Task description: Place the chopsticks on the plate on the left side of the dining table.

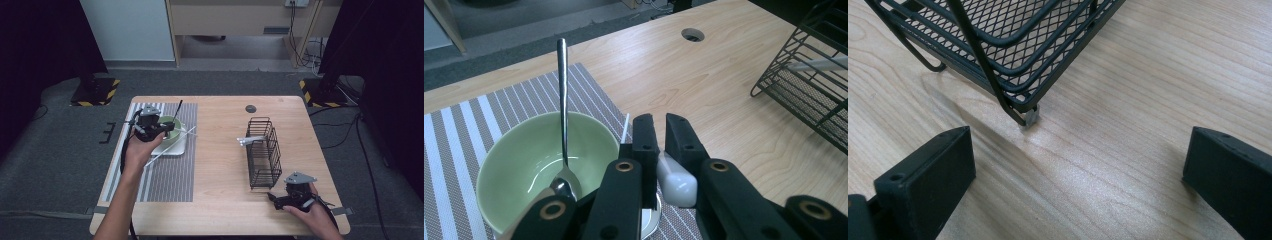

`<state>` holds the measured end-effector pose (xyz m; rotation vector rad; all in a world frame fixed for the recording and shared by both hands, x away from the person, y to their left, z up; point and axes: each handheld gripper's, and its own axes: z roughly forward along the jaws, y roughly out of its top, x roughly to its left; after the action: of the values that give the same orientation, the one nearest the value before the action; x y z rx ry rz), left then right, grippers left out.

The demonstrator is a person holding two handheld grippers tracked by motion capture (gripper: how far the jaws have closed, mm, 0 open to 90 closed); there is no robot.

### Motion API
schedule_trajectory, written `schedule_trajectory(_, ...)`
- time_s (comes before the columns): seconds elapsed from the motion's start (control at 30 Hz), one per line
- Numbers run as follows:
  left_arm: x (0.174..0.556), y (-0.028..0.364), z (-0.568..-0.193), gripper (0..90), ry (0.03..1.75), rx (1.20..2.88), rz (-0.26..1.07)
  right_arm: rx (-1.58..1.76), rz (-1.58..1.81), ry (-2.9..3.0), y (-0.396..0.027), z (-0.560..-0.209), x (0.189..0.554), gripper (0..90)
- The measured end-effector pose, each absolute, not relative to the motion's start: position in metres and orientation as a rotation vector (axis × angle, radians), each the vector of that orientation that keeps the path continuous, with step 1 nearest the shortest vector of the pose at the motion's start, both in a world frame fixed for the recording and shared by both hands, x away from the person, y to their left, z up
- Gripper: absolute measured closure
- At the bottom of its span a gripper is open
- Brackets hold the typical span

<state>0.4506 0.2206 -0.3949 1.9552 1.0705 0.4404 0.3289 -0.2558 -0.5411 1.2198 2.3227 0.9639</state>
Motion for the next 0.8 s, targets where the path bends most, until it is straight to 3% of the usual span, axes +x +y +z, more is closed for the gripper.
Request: schedule_trajectory(0.8,0.423,0.223,-0.407,83.1,1.037,2.019,0.499,1.215,0.962,2.328,-0.256,-0.541,0.329,0.3)
